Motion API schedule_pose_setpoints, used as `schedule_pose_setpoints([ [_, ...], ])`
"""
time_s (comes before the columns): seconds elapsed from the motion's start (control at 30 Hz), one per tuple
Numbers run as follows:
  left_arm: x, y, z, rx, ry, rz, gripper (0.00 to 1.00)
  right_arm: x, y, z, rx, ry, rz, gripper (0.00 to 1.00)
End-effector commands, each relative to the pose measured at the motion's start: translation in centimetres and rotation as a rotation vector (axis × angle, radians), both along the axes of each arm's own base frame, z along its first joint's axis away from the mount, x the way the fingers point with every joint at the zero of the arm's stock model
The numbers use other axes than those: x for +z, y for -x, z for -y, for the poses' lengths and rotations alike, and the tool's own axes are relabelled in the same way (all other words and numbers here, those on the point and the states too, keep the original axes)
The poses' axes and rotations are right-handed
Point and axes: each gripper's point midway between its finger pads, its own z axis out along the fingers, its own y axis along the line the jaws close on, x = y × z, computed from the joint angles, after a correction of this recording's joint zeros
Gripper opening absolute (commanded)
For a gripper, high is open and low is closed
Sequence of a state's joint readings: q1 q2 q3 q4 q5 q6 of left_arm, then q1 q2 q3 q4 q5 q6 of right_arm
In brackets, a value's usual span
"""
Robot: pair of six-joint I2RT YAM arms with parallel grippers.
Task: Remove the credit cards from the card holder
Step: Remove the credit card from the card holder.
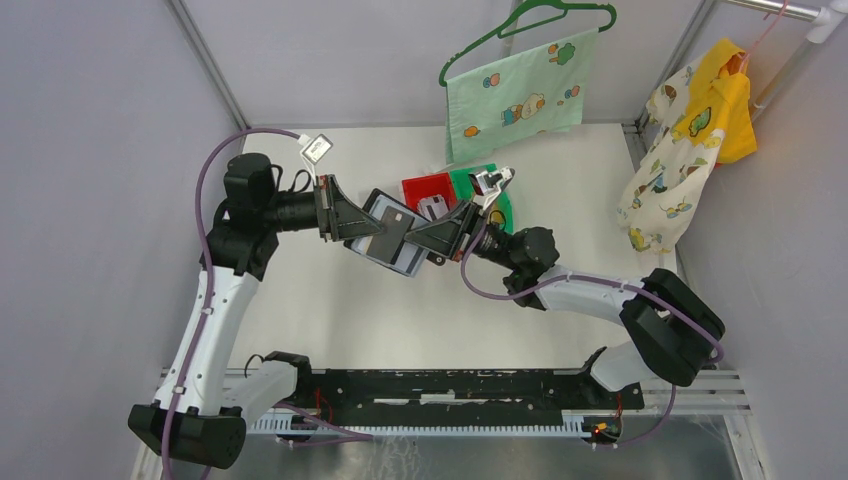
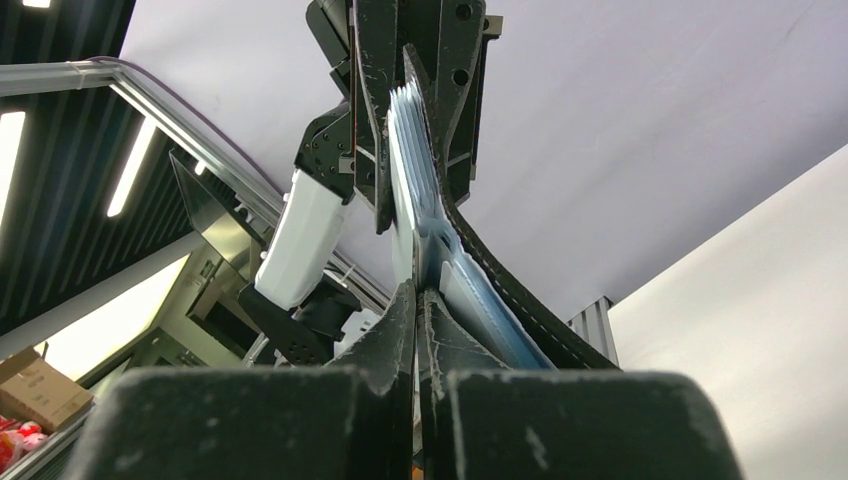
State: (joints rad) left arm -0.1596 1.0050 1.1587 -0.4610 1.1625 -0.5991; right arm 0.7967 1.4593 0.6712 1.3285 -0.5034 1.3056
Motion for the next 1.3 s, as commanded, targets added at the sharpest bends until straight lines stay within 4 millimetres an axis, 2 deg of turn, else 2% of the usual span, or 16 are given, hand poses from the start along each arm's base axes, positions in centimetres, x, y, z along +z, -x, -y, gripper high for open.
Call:
schedule_pose_setpoints([
  [0.0,3.5,1.8,0.1,-0.064,0.057,0.116,0.23,-1.4,0.6,0.2,0.022,0.034,-0.014,0.00],
  [0.1,3.7,1.8,0.0,-0.061,0.057,0.126,0.26,-1.7,0.6,0.3,0.019,0.035,-0.018,0.00],
  [0.23,3.7,1.8,0.1,-0.064,0.057,0.126,0.26,-1.7,0.6,0.4,0.015,0.027,-0.023,0.00],
  [0.43,3.5,1.9,0.1,-0.067,0.057,0.124,0.14,-1.4,0.7,0.4,0.018,0.019,-0.018,0.00],
  [0.47,3.4,1.8,0.0,-0.065,0.057,0.122,0.11,-1.2,0.7,0.3,0.021,0.016,-0.016,0.03],
  [0.53,3.3,1.7,0.1,-0.058,0.053,0.117,0.03,-0.9,0.8,0.2,0.029,0.008,-0.013,0.18],
  [0.63,3.0,1.4,0.0,-0.042,0.039,0.119,0.02,-0.1,1.2,0.0,0.052,-0.018,-0.003,0.41],
  [0.73,2.6,1.1,-0.1,-0.035,0.024,0.117,0.02,0.3,1.4,-0.4,0.070,-0.027,0.004,0.48],
  [1.07,2.0,0.8,-0.2,-0.016,0.004,0.110,0.02,2.2,2.1,-0.5,0.116,-0.084,0.039,0.49],
  [1.27,1.6,0.6,-0.2,-0.010,-0.015,0.108,0.02,2.6,2.5,-0.4,0.114,-0.075,0.064,0.51],
])
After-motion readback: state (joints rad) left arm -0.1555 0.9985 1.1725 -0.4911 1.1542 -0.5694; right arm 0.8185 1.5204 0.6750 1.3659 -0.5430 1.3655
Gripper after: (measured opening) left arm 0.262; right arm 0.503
